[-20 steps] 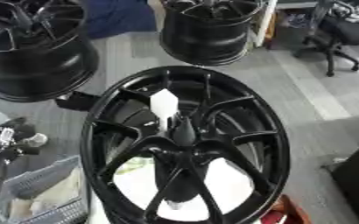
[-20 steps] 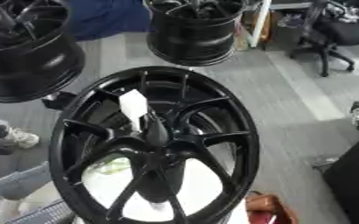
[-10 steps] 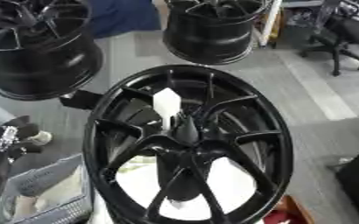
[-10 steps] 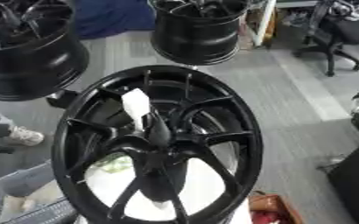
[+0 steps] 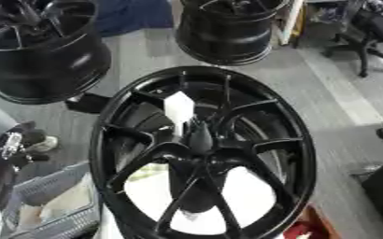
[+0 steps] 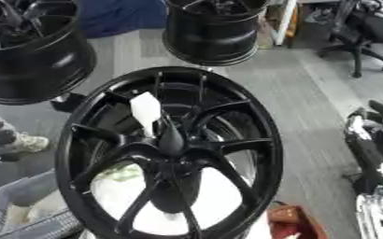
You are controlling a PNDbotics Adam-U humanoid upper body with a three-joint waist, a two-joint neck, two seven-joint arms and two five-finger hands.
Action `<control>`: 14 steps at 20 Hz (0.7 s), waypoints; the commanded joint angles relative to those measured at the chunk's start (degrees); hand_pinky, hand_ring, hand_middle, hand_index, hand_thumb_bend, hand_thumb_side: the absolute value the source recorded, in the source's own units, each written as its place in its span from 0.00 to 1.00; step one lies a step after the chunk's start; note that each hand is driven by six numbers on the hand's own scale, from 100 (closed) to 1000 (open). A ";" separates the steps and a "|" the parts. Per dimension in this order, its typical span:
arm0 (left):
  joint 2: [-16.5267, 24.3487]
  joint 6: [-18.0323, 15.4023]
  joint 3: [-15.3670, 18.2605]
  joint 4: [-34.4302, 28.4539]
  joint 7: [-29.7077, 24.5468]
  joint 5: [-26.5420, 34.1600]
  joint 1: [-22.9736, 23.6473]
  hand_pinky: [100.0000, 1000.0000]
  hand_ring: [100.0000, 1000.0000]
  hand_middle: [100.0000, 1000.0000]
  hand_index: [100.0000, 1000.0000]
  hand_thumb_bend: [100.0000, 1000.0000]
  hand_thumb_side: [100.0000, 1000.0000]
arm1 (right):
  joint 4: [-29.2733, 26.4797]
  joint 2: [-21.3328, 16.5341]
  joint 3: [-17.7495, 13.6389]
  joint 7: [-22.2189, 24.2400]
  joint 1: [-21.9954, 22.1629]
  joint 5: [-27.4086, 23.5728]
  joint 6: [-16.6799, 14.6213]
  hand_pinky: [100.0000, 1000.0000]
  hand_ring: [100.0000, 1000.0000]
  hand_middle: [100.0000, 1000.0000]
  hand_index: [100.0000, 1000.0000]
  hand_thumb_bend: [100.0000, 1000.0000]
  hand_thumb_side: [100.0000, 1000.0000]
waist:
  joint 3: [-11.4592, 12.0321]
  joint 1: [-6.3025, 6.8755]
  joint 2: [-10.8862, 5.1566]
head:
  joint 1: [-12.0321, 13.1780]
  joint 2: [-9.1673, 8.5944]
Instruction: Pull the pin out of the wheel hub.
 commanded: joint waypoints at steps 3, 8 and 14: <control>0.31 0.02 0.04 -1.17 -0.11 0.26 -0.83 0.55 0.80 0.68 0.83 0.00 0.70 | -0.60 0.01 0.68 0.75 -0.51 -0.28 -0.14 0.53 0.43 0.60 0.79 0.00 0.25 | 0.14 0.06 -0.19 | 0.11 0.04; 0.21 0.01 0.06 -1.11 0.09 0.30 -0.92 0.55 0.80 0.68 0.83 0.00 0.70 | -0.38 0.14 1.01 1.14 -0.04 0.01 0.10 0.53 0.43 0.58 0.77 0.00 0.26 | 0.31 0.14 -0.18 | 0.73 0.04; 0.23 -0.08 0.04 -1.18 0.32 0.39 -0.92 0.55 0.80 0.67 0.83 0.00 0.68 | -0.31 0.33 1.13 1.95 0.19 0.55 0.08 0.53 0.43 0.58 0.76 0.00 0.26 | 0.25 0.28 -0.51 | 0.69 0.04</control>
